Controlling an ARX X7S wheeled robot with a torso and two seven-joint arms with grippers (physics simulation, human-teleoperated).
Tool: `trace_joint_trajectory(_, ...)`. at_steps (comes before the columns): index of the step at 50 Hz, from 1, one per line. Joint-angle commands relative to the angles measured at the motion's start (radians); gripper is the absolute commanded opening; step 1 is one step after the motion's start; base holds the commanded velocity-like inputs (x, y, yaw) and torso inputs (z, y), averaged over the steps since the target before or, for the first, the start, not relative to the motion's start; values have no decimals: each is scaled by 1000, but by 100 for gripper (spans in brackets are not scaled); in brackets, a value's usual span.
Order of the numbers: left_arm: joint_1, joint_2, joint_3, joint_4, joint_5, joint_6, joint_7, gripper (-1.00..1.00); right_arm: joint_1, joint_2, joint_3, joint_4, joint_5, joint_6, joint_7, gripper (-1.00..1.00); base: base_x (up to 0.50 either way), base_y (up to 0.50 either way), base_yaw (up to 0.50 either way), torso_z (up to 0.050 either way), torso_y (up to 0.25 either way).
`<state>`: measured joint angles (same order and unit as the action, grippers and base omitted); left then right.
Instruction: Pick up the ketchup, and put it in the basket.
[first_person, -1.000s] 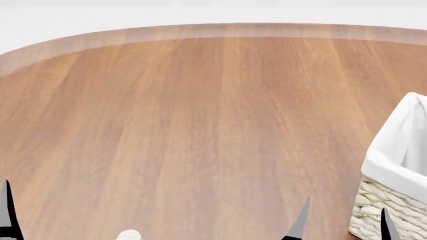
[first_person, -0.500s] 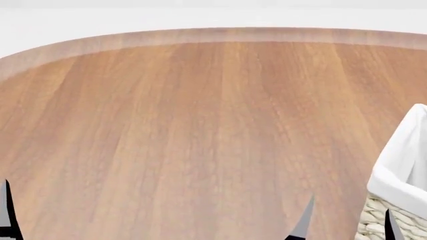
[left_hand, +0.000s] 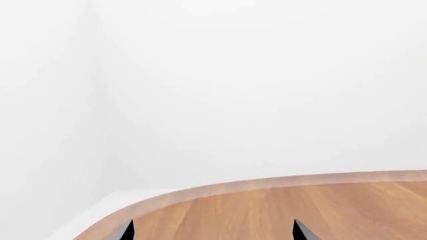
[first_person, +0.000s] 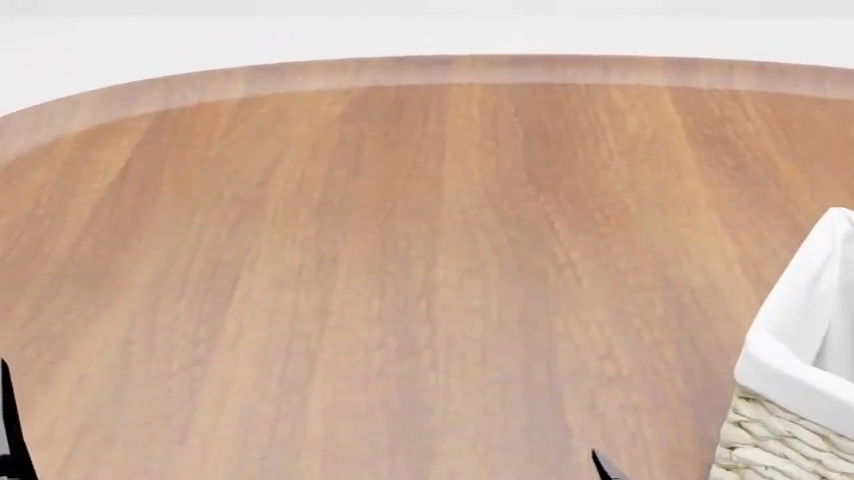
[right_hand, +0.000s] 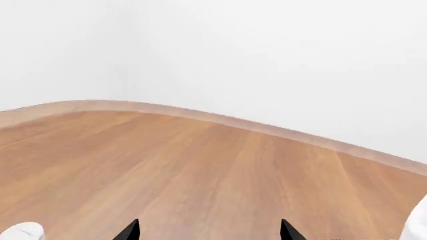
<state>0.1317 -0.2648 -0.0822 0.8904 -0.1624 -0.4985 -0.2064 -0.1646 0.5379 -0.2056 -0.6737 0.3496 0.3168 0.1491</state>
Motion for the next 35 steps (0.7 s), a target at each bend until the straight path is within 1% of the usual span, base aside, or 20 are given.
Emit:
trace_joint_trajectory(1,-16,21,-28,2,-4,-26,-2,100,52,63,2,17,111,80,-186,100,0,0,0,0,0)
trace_joint_trajectory(6,-15,20,-30,-2,-8,-22,-7,100,56,79,-7,14,147,75,-235,100,0,0,0,0,0)
trace_joint_trajectory(11,-10,17,-38,7,-18,-24,-11,100,81,65,-41,41,166,90,-266,100,0,0,0,0,0)
trace_joint_trajectory(35,11,3,-56,31,-48,-18,-31,100,271,-8,-178,120,161,210,-312,100,0,0,0,0,0)
